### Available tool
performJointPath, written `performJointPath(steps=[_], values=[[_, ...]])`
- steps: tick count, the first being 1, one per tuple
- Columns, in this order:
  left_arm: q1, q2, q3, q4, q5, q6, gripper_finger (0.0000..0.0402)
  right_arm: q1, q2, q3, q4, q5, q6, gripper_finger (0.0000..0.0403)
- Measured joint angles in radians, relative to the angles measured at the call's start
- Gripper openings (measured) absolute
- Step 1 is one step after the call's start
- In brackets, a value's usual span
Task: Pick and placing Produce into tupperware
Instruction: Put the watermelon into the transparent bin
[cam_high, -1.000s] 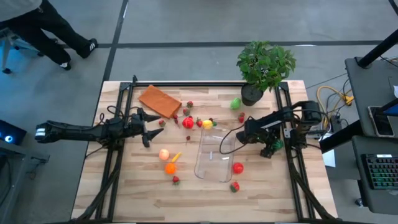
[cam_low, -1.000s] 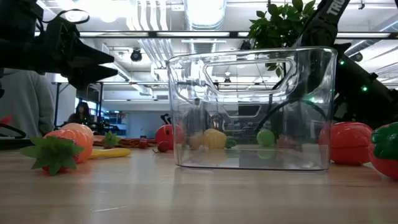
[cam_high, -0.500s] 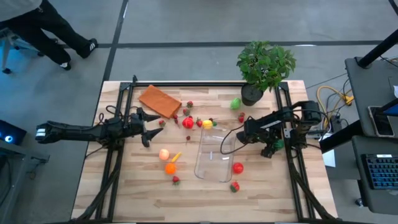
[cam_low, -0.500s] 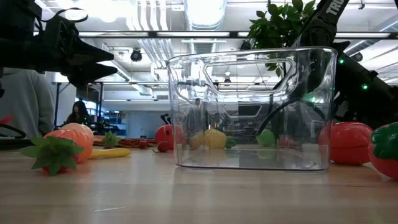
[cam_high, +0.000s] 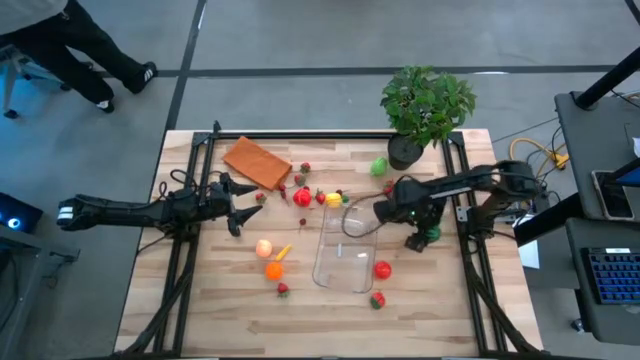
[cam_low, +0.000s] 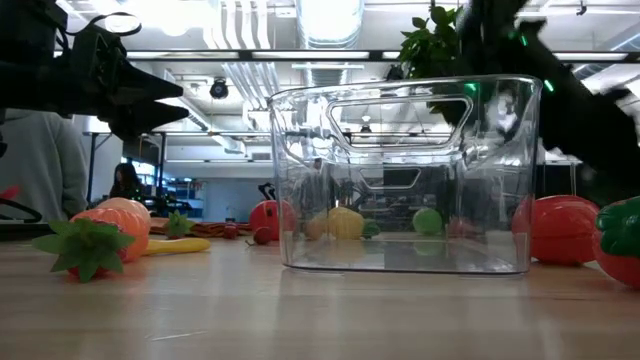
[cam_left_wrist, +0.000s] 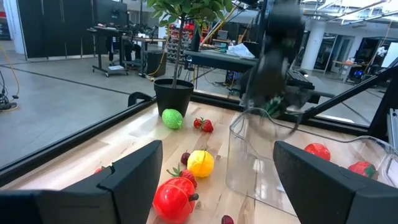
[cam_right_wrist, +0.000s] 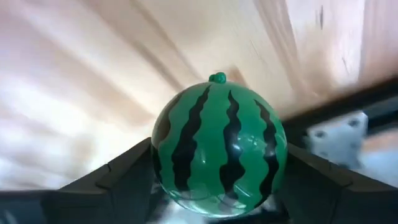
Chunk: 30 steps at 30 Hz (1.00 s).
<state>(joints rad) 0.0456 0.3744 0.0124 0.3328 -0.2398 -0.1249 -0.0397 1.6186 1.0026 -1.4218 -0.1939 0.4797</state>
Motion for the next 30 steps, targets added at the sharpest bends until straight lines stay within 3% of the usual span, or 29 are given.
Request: performJointPath(steps=[6,9,23,30], values=[[0.0,0.001,0.0,0.0,0.0,0.0,0.0293,0.029,-0.132,0.242,0.103,-0.025,0.143,0.0283],[0.0,0.0,0.0,0.0,0.0,0.0,0.0293,0.044,-0.14,0.341,0.207,-0.024,0.211,0.0284],[0.0,0.001,0.0,0.0,0.0,0.0,0.0293,0.085,0.214,0.602,0.254,-0.022,0.108,0.0287],[0.0,0.0,-0.001,-0.001,0.0,-0.001,0.0293,0.099,0.279,0.713,0.246,-0.002,0.164,0.0326]])
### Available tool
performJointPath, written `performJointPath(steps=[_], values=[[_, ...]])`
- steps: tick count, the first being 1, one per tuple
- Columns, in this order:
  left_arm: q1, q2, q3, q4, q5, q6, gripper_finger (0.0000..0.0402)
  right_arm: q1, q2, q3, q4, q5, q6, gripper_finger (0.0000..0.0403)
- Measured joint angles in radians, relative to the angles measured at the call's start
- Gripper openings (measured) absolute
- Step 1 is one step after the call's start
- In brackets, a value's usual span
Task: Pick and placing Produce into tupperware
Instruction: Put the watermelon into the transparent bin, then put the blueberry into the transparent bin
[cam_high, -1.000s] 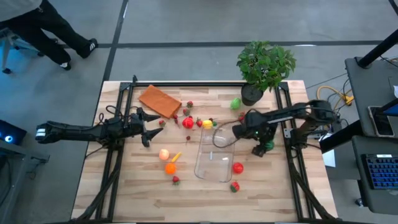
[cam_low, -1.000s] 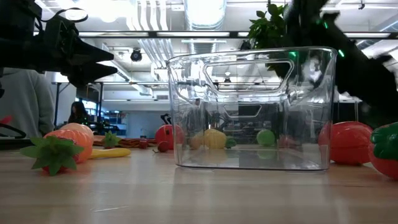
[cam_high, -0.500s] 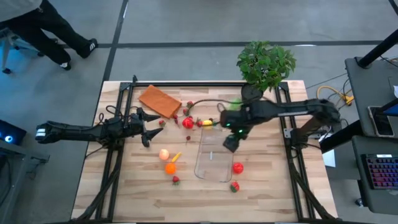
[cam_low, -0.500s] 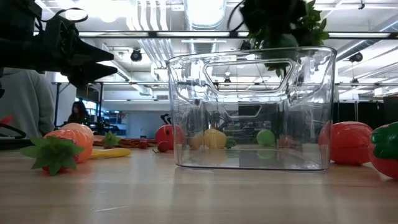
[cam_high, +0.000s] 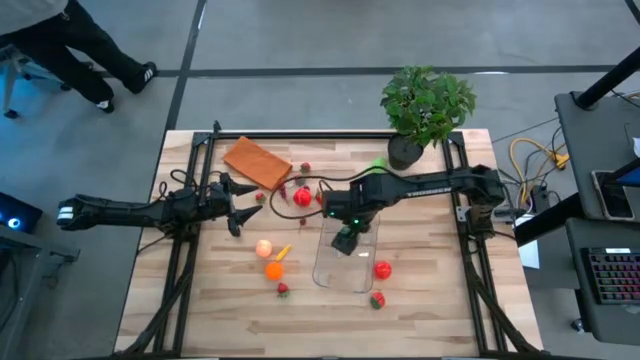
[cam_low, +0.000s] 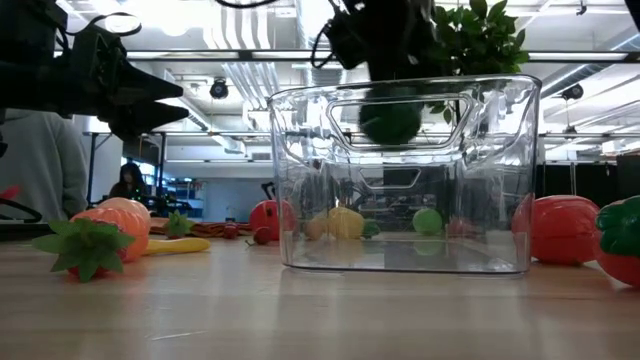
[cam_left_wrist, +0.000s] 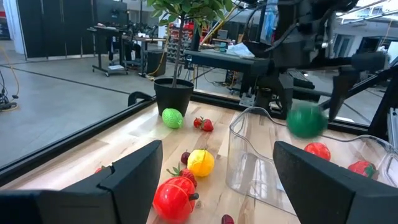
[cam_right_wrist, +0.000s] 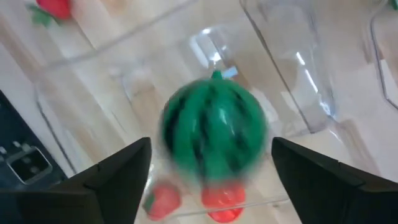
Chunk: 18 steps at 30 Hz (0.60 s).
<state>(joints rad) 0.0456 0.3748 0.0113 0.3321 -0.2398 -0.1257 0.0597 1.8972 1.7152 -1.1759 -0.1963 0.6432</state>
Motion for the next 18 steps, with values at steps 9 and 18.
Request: performJointPath(steps=[9,18], values=[[0.0,0.0,0.0,0.001,0.001,-0.009,0.0293,0.049,-0.004,0.12,-0.016,0.136,0.145,0.0363],[-0.001,-0.021,0.0,-0.001,0.223,-0.665,0.0293,0.196,-0.006,0.279,-0.141,0.372,0.34,0.0363]])
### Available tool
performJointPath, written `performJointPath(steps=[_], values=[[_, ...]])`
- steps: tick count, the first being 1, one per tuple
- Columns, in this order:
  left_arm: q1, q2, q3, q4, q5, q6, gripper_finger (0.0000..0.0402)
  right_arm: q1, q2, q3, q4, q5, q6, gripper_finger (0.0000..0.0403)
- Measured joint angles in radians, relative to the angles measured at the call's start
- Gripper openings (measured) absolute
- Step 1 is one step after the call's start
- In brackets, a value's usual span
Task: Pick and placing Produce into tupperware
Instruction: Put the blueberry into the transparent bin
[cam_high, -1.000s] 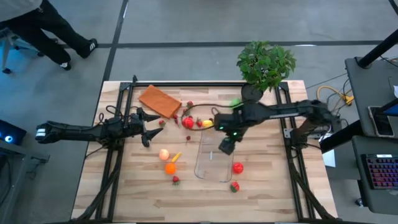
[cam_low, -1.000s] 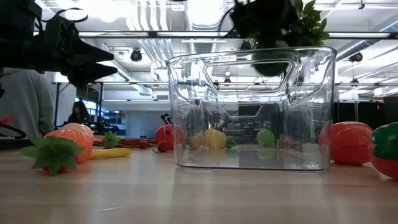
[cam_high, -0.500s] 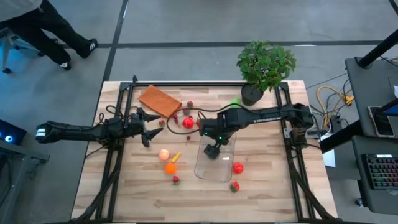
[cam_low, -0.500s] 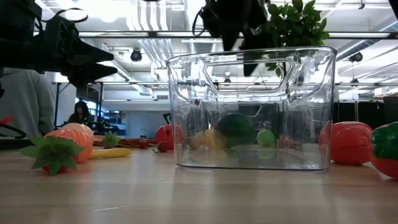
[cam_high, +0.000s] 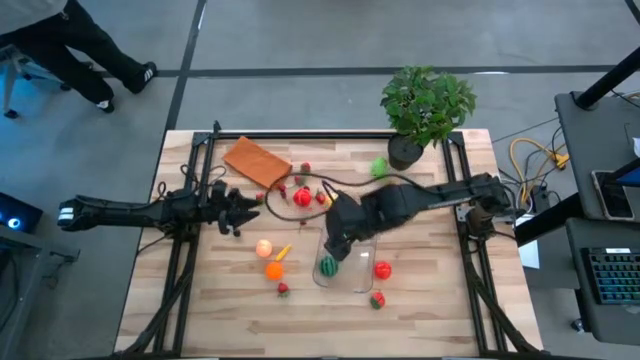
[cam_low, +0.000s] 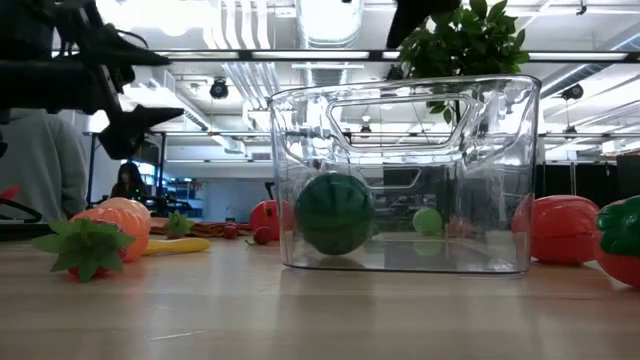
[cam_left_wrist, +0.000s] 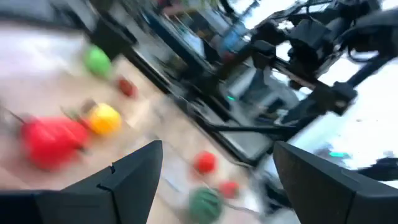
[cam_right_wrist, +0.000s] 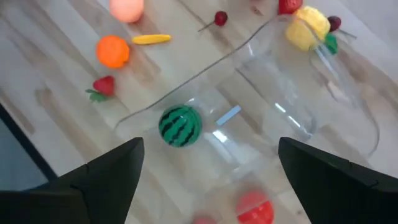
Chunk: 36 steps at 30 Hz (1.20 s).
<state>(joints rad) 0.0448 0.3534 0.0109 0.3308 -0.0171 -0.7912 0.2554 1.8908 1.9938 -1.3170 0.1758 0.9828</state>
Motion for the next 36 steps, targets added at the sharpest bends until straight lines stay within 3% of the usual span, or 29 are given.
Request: performJointPath(steps=[4,9,15,21,27,31,36], values=[[0.0,0.008,-0.001,-0.004,0.021,-0.036,0.0293,0.101,0.0,0.016,-0.014,0.081,0.111,0.0363],[0.0,0.019,-0.001,-0.001,0.104,-0.256,0.0293,0.213,0.001,-0.003,-0.008,0.135,0.263,0.0363],[-0.001,0.031,-0.002,-0.003,0.215,-0.303,0.0293,0.307,0.01,-0.027,0.017,0.181,0.386,0.0364],[-0.001,0.056,-0.002,-0.005,0.224,-0.273,0.0293,0.329,0.011,-0.039,0.028,0.191,0.444,0.0364],[-0.004,0.054,0.017,-0.005,0.357,-0.254,0.0293,0.32,0.011,-0.036,0.081,0.192,0.448,0.0364],[-0.011,0.048,0.055,-0.013,0.435,-0.139,0.0292,0.298,0.011,-0.036,0.146,0.192,0.457,0.0364],[-0.011,0.048,0.11,-0.084,0.453,0.013,0.0292,0.259,0.011,-0.037,0.205,0.192,0.484,0.0364]])
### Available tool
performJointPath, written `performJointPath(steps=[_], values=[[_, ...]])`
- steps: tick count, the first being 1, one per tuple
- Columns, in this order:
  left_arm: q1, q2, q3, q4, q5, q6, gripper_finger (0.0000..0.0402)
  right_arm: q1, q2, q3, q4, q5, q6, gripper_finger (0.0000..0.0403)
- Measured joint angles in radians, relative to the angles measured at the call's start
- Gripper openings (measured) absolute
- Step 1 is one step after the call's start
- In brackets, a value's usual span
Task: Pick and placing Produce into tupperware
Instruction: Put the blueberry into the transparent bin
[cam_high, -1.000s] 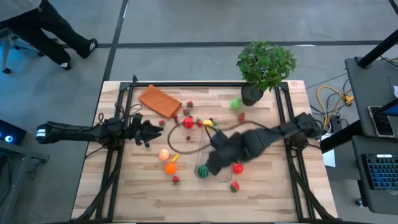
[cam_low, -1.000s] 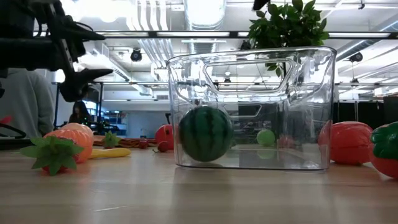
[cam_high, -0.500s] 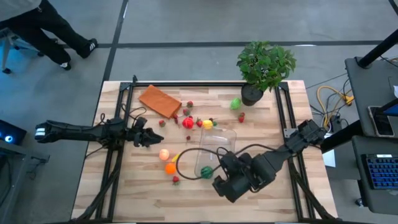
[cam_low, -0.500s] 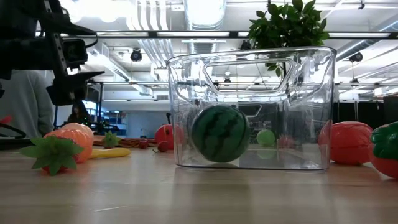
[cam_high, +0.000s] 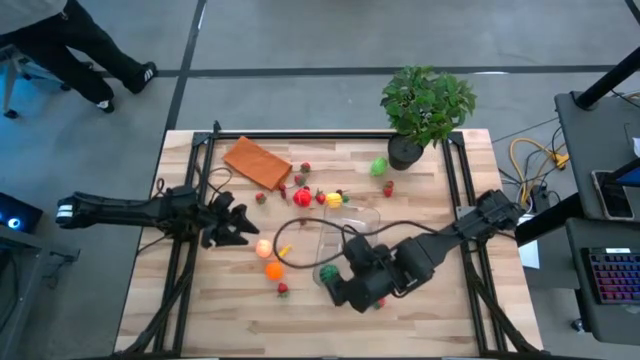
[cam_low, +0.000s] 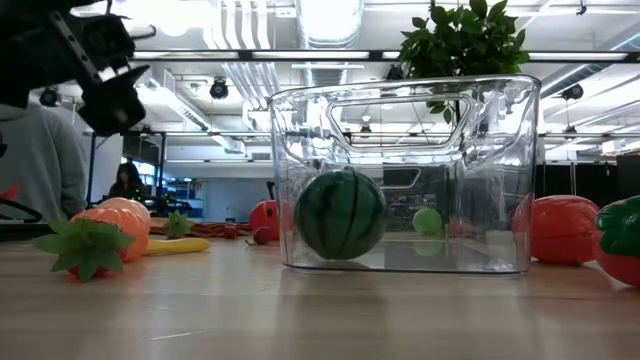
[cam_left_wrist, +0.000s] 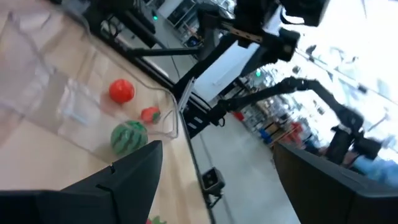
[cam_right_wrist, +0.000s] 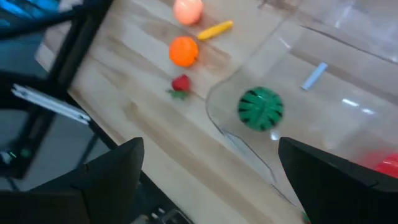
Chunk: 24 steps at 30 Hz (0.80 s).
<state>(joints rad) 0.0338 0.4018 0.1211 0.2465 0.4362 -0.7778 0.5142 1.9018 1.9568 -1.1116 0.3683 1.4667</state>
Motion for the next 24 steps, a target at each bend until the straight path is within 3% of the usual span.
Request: performJointPath(steps=[5,12,19,24], values=[[0.0,0.002,0.061,-0.06,-0.001,0.201,0.0292,-0.025,0.0,0.0,0.067,0.0,0.037,0.0364],[0.001,0.003,0.116,-0.162,-0.045,0.595,0.0292,-0.029,0.0,-0.005,0.098,-0.009,0.044,0.0364],[0.001,0.004,0.117,-0.318,-0.158,0.77,0.0292,-0.019,0.0,-0.035,0.073,-0.222,0.199,0.0363],[0.001,0.008,0.116,-0.375,-0.264,0.748,0.0292,0.015,0.0,-0.08,0.031,-0.32,0.294,0.0363]])
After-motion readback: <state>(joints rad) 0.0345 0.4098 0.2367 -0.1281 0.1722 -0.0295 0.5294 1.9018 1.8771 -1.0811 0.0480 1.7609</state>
